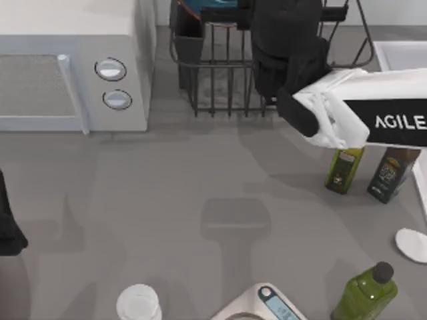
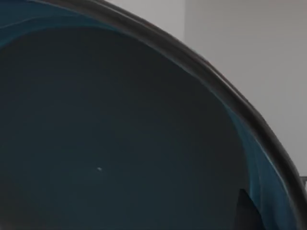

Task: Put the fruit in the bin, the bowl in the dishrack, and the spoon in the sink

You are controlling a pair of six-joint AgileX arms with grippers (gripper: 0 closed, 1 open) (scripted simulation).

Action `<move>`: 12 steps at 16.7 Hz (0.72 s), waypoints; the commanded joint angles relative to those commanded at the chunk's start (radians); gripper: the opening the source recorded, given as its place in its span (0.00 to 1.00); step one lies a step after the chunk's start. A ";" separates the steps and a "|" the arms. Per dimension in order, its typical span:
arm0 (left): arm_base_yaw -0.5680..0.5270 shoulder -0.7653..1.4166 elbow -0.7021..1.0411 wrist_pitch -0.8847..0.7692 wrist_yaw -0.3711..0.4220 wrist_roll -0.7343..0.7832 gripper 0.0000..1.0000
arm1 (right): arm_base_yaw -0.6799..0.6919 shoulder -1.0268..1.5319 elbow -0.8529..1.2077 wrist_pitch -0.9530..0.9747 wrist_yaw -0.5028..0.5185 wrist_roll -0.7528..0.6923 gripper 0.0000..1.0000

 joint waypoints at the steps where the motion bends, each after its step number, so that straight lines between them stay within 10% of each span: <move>1: 0.000 0.000 0.000 0.000 0.000 0.000 1.00 | 0.000 0.000 0.000 0.000 0.000 0.000 0.15; 12: 0.000 0.000 0.000 0.000 0.000 0.000 1.00 | 0.000 0.000 0.000 0.000 0.000 0.000 0.98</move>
